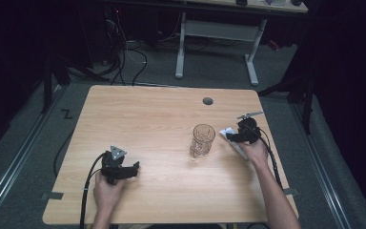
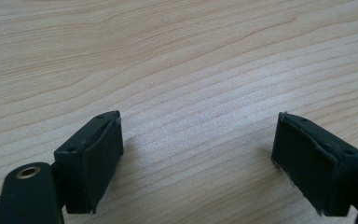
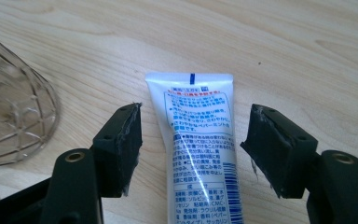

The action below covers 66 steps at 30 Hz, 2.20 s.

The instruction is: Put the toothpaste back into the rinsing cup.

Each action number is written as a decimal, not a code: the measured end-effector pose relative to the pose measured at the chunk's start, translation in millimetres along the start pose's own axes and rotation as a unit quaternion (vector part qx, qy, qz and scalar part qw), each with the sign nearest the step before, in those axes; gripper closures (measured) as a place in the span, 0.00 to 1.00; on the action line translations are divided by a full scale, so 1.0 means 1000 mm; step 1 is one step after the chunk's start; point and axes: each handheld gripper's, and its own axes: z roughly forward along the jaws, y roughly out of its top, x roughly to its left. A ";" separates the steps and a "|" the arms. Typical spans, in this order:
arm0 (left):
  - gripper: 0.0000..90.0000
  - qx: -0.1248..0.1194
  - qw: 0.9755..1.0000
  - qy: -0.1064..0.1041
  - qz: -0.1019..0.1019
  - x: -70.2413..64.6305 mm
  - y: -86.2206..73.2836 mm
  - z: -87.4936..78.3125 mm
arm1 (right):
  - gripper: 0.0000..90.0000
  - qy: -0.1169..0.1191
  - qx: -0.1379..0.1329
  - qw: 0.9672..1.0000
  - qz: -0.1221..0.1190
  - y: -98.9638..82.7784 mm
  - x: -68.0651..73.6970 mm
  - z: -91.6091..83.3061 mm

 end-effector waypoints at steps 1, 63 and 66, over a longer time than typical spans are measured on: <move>0.18 0.000 1.000 0.000 0.000 0.000 0.000 0.000 | 0.40 0.000 0.000 1.000 0.000 0.000 0.000 0.000; 0.18 0.000 1.000 0.000 0.000 0.000 0.000 0.000 | 0.72 0.006 0.077 0.997 -0.032 0.007 -0.005 0.017; 0.18 0.000 1.000 0.000 0.000 0.000 0.000 0.000 | 0.73 0.004 0.072 0.997 -0.030 0.007 -0.006 0.015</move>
